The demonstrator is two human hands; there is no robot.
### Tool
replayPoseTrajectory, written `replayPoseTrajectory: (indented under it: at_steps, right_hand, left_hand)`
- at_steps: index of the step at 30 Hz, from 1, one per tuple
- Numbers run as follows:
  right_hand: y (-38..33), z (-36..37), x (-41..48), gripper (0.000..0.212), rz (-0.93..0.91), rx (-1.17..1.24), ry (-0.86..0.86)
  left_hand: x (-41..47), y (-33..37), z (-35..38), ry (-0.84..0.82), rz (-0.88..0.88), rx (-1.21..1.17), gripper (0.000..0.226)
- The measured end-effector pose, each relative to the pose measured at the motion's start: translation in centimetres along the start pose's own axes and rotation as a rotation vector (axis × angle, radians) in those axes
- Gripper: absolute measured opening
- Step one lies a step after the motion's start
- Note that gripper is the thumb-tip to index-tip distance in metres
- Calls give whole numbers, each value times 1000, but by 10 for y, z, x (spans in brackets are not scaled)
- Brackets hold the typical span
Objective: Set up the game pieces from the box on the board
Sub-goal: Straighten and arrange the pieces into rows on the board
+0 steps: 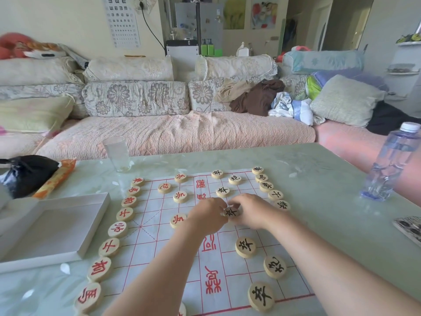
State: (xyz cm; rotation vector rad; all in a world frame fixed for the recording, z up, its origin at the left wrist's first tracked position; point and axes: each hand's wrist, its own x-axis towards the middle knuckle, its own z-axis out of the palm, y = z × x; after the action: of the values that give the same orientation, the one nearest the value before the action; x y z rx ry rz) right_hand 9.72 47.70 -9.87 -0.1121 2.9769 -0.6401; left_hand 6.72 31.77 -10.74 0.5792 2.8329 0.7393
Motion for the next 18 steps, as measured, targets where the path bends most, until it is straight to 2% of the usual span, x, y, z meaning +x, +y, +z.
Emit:
replayPoseTrajectory:
  at_steps: [12,14,18]
  right_hand:
    - [4,-3,5,56,82,-31,-46]
    - [5,-3,6,50,82,-27,-52]
    - [6,-1,7,19,55,-8,-63]
  left_hand:
    - [7,-9,-3,-21,-10,-15,48]
    - [7,-8,-2,-28,2,-11,50]
    - [8,-4,3,-18,19,1,52]
